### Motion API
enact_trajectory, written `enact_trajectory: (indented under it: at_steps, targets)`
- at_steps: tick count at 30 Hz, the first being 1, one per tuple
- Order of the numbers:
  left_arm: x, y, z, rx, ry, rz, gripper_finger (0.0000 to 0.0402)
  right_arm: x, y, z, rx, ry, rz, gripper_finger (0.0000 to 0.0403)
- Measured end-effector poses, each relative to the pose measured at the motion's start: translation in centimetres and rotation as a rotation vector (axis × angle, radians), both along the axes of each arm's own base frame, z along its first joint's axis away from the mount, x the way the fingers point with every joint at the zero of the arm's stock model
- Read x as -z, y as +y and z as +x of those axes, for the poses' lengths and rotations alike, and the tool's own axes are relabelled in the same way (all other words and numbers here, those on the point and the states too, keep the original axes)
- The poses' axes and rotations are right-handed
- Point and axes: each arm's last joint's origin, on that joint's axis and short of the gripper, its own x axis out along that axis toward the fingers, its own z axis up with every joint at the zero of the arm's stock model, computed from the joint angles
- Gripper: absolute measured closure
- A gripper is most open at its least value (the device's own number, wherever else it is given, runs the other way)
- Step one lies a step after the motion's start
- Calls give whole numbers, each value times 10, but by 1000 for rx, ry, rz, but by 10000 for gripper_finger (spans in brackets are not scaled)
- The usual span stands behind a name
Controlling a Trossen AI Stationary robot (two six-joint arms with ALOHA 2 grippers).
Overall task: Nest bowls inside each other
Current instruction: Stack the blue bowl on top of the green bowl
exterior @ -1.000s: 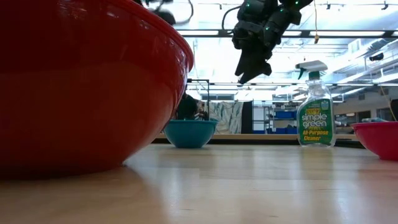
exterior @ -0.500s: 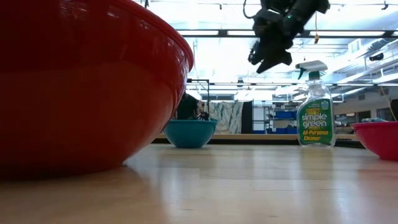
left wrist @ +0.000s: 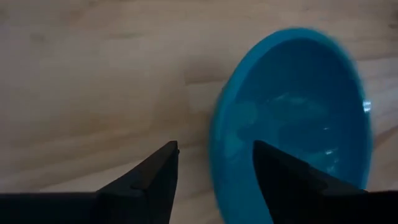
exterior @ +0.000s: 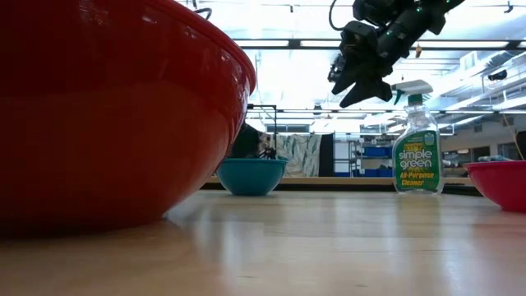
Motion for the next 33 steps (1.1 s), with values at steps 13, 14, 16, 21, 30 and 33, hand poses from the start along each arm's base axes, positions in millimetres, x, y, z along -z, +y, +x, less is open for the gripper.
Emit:
enact_trajectory:
  at_steps: [13, 14, 16, 21, 30, 33]
  targets:
    - [28, -16, 15, 58, 81, -40, 210, -3, 3, 4, 22, -31, -14, 190]
    - [29, -17, 16, 62, 83, -41, 210, -3, 3, 4, 23, -31, -14, 190]
    - [29, -19, 17, 62, 86, -34, 210, -2, 3, 4, 23, -30, -14, 190]
    - [29, -22, 18, 59, 93, -22, 244, -2, 3, 4, 22, -30, -14, 190]
    - [29, -22, 18, 62, 94, -19, 350, -2, 4, 4, 21, -30, -10, 190]
    - [27, -22, 20, 66, 74, -10, 385, -2, 5, 4, 20, -33, -2, 190]
